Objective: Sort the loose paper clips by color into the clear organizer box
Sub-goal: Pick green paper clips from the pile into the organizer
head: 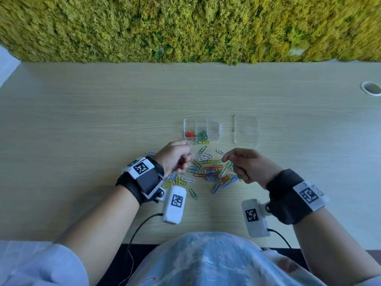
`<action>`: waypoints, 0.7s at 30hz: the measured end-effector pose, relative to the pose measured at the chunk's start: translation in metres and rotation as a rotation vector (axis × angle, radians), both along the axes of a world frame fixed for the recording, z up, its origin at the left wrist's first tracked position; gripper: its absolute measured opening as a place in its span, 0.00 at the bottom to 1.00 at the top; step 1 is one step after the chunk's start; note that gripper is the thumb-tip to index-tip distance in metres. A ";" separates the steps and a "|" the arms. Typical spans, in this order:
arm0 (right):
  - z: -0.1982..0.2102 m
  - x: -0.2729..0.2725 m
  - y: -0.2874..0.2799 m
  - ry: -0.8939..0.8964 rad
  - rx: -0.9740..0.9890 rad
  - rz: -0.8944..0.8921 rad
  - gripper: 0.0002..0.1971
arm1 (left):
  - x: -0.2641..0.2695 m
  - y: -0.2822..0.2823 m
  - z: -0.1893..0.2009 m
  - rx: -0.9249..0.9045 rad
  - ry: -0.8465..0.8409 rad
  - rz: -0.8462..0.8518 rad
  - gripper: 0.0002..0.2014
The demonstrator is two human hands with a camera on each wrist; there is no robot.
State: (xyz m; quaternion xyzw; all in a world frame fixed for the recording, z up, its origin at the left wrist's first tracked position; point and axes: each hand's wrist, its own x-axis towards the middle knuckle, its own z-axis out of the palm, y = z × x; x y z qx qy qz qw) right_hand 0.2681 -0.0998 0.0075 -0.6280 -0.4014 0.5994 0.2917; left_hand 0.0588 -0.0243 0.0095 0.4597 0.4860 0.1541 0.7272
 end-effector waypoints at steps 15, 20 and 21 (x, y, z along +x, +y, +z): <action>-0.004 -0.040 -0.011 -0.934 0.156 0.674 0.07 | 0.034 -0.018 0.005 0.735 0.784 -0.622 0.05; 0.001 -0.040 -0.013 -0.946 0.189 0.736 0.07 | 0.048 -0.023 0.006 0.808 0.901 -0.670 0.05; 0.002 -0.039 -0.013 -0.940 0.201 0.755 0.08 | 0.049 -0.024 0.006 0.818 0.903 -0.673 0.05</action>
